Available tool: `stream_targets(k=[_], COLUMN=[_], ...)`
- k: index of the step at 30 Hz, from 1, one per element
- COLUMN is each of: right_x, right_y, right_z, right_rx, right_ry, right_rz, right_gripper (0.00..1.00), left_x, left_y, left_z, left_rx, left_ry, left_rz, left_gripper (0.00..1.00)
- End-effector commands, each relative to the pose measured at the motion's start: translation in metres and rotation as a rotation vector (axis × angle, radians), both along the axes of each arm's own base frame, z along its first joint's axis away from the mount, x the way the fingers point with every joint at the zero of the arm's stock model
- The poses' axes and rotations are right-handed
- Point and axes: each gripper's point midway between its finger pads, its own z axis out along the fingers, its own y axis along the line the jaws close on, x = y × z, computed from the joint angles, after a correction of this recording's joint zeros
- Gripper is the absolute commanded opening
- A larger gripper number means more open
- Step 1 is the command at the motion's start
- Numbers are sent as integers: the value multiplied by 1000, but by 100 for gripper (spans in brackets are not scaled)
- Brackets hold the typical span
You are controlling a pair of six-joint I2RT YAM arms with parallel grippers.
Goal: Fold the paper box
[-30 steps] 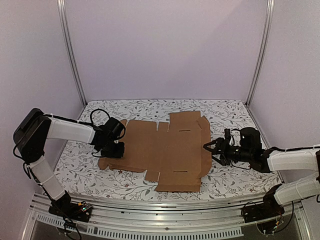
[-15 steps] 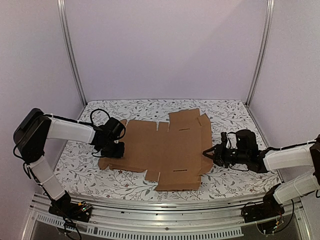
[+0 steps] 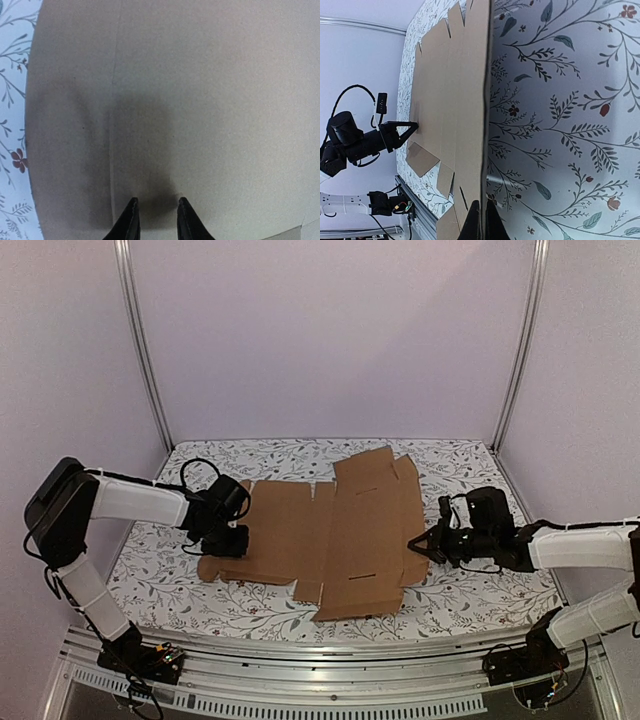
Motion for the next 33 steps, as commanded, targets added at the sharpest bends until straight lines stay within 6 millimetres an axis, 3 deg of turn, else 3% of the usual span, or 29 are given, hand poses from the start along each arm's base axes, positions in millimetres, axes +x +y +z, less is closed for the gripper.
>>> stream_targets(k=[1,11,18,23,27,33], right_x=[6,21,44,68,85,101], right_y=[-1,14,13,6,10,20], right_z=[24,73,93,106,115,100], right_rx=[-119,-291,-506,-672,-734,-902], right_ry=[-97,-229,-265,-298,-353,-461], right_rz=[74,297,434,482,523,710], right_gripper=[0,0,0,0,0,0], left_x=[-1,15,10,-1,-9,-24], left_y=[-5,-8,-7,-4,3,1], left_z=[26,119,169,183,177,172], left_rx=[-7,-20,-69,-107,-99,-134], left_ry=[-20,-177,-252,-277,-275,-265], left_rz=[-38,-98,-113,-119,-117,-138], left_gripper=[31,64,72,75,76,76])
